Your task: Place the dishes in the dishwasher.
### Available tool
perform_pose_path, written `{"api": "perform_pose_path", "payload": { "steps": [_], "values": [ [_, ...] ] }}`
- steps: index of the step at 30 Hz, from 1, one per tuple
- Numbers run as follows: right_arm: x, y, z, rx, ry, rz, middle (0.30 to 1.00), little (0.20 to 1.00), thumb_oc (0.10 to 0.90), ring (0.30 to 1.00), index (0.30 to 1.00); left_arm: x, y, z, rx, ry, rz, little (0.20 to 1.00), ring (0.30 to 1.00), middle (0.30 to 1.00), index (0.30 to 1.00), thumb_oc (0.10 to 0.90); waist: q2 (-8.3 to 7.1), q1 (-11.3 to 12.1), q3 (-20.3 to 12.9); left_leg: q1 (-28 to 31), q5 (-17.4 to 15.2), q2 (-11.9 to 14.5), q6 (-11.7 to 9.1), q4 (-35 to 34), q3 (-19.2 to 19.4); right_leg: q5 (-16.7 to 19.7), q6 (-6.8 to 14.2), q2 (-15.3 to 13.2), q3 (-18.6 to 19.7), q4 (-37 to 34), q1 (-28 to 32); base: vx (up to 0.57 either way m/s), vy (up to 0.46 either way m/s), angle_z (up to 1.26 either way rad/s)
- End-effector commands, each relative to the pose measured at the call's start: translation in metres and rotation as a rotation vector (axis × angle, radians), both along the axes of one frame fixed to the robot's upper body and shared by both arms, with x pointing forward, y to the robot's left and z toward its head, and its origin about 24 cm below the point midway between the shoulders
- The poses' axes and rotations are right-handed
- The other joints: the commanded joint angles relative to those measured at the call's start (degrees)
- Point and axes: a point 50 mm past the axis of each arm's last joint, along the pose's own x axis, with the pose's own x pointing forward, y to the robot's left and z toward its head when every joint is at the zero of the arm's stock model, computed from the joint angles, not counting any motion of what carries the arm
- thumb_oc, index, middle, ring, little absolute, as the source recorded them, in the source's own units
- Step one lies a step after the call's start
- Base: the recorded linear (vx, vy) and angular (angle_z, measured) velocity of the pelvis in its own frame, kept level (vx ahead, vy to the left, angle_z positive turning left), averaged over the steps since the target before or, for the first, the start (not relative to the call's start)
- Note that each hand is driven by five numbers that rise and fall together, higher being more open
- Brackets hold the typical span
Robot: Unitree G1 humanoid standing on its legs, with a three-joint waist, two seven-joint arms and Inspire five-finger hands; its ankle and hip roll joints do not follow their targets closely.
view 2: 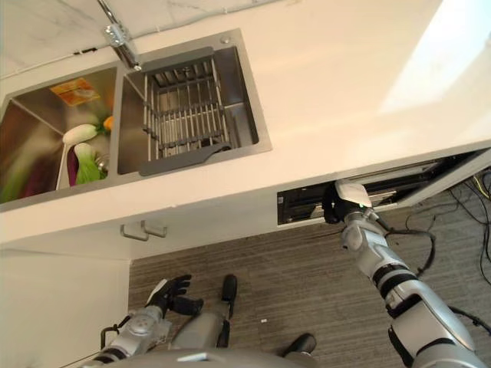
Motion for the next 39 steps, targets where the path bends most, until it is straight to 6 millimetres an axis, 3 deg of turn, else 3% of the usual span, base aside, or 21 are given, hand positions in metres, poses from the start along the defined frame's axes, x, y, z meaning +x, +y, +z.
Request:
{"api": "perform_pose_path", "payload": {
  "steps": [1,2,3,4,5,6,7,9,12,14,15,18,23,24,25,26,27,29,33,35,39],
  "values": [
    [0.052,0.102,0.100,0.120,-0.422,0.398,0.420,0.420,0.480,0.420,0.420,-0.018,0.002,-0.008,0.048,0.081,-0.083,0.900,0.900,0.900,0.900,0.800,-1.96,4.5,0.7,1.0,-5.5,0.1,-0.4,0.6,1.6,-0.5,-0.4,-3.7,5.9,4.0,-3.3,-0.01,0.016,-0.07],
    [0.040,0.102,0.068,0.168,-0.322,0.376,0.540,0.540,0.560,0.540,0.540,-0.013,0.004,-0.006,0.045,0.061,-0.072,0.900,0.900,0.900,0.900,0.800,-2.39,3.9,1.0,1.5,-5.8,0.2,0.0,0.6,1.9,-0.4,-0.3,-3.8,6.1,4.3,-3.4,-0.01,0.016,-0.05],
    [0.032,0.101,0.049,0.206,-0.262,0.351,0.658,0.658,0.638,0.658,0.658,-0.012,0.003,-0.005,0.040,0.057,-0.068,0.900,0.900,0.900,0.900,0.800,-2.56,3.3,1.2,1.7,-6.0,0.1,0.2,0.6,2.0,-0.3,-0.3,-3.9,6.3,4.5,-3.5,0.00,0.000,0.00],
    [0.018,0.099,0.021,0.268,-0.169,0.308,0.658,0.658,0.638,0.658,0.658,-0.014,0.004,-0.006,0.024,0.065,-0.051,0.900,0.900,0.900,0.900,0.800,-2.93,2.5,1.2,2.1,-6.3,0.1,0.5,0.6,2.3,-0.1,-0.2,-4.0,6.8,4.7,-3.6,0.00,0.000,0.00],
    [0.017,0.099,0.020,0.271,-0.167,0.308,0.900,0.900,0.800,0.900,0.900,-0.015,0.004,-0.007,0.025,0.068,-0.051,0.900,0.900,0.900,0.900,0.800,-3.05,2.6,1.1,2.1,-6.3,0.0,0.5,0.6,2.4,-0.1,-0.2,-4.0,6.9,4.8,-3.6,0.00,0.028,0.07],
    [0.006,0.098,0.000,0.311,-0.092,0.275,0.900,0.900,0.800,0.900,0.900,-0.017,0.005,-0.008,0.019,0.080,-0.036,0.900,0.900,0.900,0.900,0.800,-3.34,2.1,1.1,2.4,-6.5,0.0,0.6,0.6,2.6,0.0,-0.1,-4.1,7.4,4.8,-3.8,0.00,0.052,-0.01],
    [-0.033,0.092,-0.061,0.408,0.144,0.129,0.900,0.900,0.800,0.900,0.900,-0.030,0.006,-0.015,-0.007,0.139,0.023,0.900,0.900,0.900,0.900,0.800,-3.97,0.7,0.6,3.4,-7.2,-0.1,1.1,0.6,3.3,0.2,0.0,-4.2,8.5,4.9,-3.9,0.01,0.063,-0.04],
    [-0.071,0.082,-0.104,0.456,0.328,-0.017,0.900,0.900,0.800,0.900,0.900,-0.040,0.007,-0.020,-0.018,0.197,0.081,0.900,0.900,0.900,0.900,0.800,-4.62,-0.4,-0.1,4.7,-8.0,-0.2,1.4,0.6,3.9,0.4,0.2,-4.2,9.0,4.7,-3.4,0.04,0.063,-0.21],
    [-0.117,0.070,-0.141,0.524,0.488,-0.231,0.900,0.900,0.800,0.900,0.900,-0.049,0.008,-0.025,-0.022,0.256,0.132,0.900,0.900,0.900,0.900,0.800,-5.62,-1.7,-1.4,6.8,-9.2,-0.7,2.1,0.8,4.8,0.7,0.6,-4.5,9.6,4.7,-2.1,0.08,0.074,-0.28],
    [-0.139,0.057,-0.152,0.562,0.528,-0.373,0.900,0.900,0.800,0.900,0.900,-0.051,0.009,-0.027,0.001,0.280,0.136,0.900,0.900,0.900,0.900,0.800,-6.04,-2.9,-2.3,8.1,-9.9,-1.0,2.5,0.9,4.9,0.7,0.8,-4.9,9.7,5.3,-1.3,0.07,0.091,-0.26],
    [-0.139,0.057,-0.152,0.562,0.528,-0.374,0.900,0.900,0.800,0.900,0.900,-0.051,0.009,-0.027,0.002,0.280,0.135,0.900,0.900,0.900,0.900,0.800,-6.05,-2.9,-2.2,8.2,-9.9,-1.1,2.5,0.9,4.9,0.7,0.9,-4.9,9.7,5.3,-1.2,0.09,0.122,-0.22],
    [-0.181,0.028,-0.167,0.667,0.544,-0.713,0.900,0.900,0.800,0.900,0.900,-0.055,0.008,-0.029,0.023,0.318,0.156,0.900,0.900,0.900,0.900,0.800,-6.38,-5.1,-4.0,11.4,-11.7,-2.5,3.6,0.9,4.7,0.2,1.6,-7.0,9.0,9.8,0.6,0.10,0.182,-0.05],
    [-0.186,0.025,-0.168,0.676,0.549,-0.746,0.900,0.900,0.800,0.900,0.900,-0.055,0.008,-0.029,0.028,0.323,0.153,0.900,0.900,0.900,0.900,0.800,-6.47,-5.6,-4.1,12.1,-12.2,-3.0,4.0,0.8,4.5,-0.2,1.8,-8.2,9.1,13.2,0.3,0.06,0.099,0.11],
    [-0.206,0.017,-0.173,0.699,0.564,-0.867,0.900,0.900,0.800,0.900,0.900,-0.046,0.005,-0.027,0.016,0.285,0.119,0.900,0.900,0.900,0.900,0.800,-5.96,-7.1,-3.2,14.7,-13.1,-4.3,5.2,0.6,2.3,2.5,2.2,-12.0,11.5,25.1,-1.7,0.13,0.187,0.02],
    [-0.206,0.017,-0.173,0.699,0.564,-0.867,0.900,0.900,0.800,0.900,0.900,-0.046,0.005,-0.027,0.016,0.285,0.119,0.900,0.900,0.900,0.900,0.800,-5.96,-7.1,-3.2,14.7,-13.1,-4.3,5.2,0.6,2.3,2.5,2.2,-12.0,11.5,25.1,-1.7,0.12,0.229,0.33],
    [-0.225,0.020,-0.179,0.761,0.579,-0.948,0.900,0.900,0.800,0.900,0.900,-0.039,0.007,-0.023,-0.017,0.225,0.127,0.900,0.900,0.900,0.900,0.800,-5.77,-8.6,-2.2,15.3,-12.1,-4.4,5.9,0.6,-0.8,2.7,0.4,-10.7,18.1,30.0,-4.9,0.01,-0.012,0.87],
    [-0.242,0.025,-0.184,0.789,0.628,-0.995,0.900,0.900,0.800,0.900,0.900,-0.052,0.007,-0.027,-0.049,0.276,0.165,0.900,0.900,0.900,0.900,0.800,-5.36,-10.4,-1.7,15.5,-11.8,-3.3,5.3,0.7,-2.8,-2.2,-1.6,-4.2,29.8,27.2,-8.9,0.02,-0.061,1.63],
    [-0.248,0.028,-0.186,0.802,0.668,-0.987,0.900,0.900,0.800,0.900,0.900,-0.056,0.006,-0.028,-0.127,0.295,0.213,0.900,0.900,0.900,0.900,0.800,-5.20,-11.7,-0.2,15.4,-11.5,-3.4,4.8,0.8,-5.7,-1.9,-1.0,-0.3,37.5,21.9,-11.9,0.01,-0.144,1.93],
    [-0.260,0.031,-0.189,0.784,0.733,-0.984,0.900,0.900,0.800,0.900,0.900,-0.054,0.009,-0.028,-0.156,0.294,0.236,0.900,0.900,0.900,0.900,0.800,-5.70,-11.9,-0.8,14.9,-11.4,-3.7,4.2,0.9,-7.9,-2.5,-0.6,-0.2,36.5,16.0,-8.9,0.01,-0.095,1.00],
    [-0.282,0.027,-0.191,0.747,0.797,-1.032,0.900,0.900,0.800,0.900,0.900,-0.055,0.013,-0.026,-0.168,0.254,0.294,0.900,0.900,0.900,0.900,0.800,-6.30,-10.6,-3.9,13.8,-11.4,-3.0,3.0,0.1,-7.7,-1.4,0.1,0.1,31.5,6.0,-2.1,0.10,-0.256,1.22],
    [-0.283,0.022,-0.190,0.774,0.762,-1.088,0.900,0.900,0.800,0.900,0.900,-0.056,0.009,-0.027,-0.175,0.254,0.276,0.900,0.900,0.900,0.900,0.800,-6.13,-10.1,-4.5,13.8,-11.1,-2.3,2.4,0.1,-7.2,-0.8,0.0,0.4,30.0,3.6,-0.3,0.05,-0.125,0.90]
  ]
}}
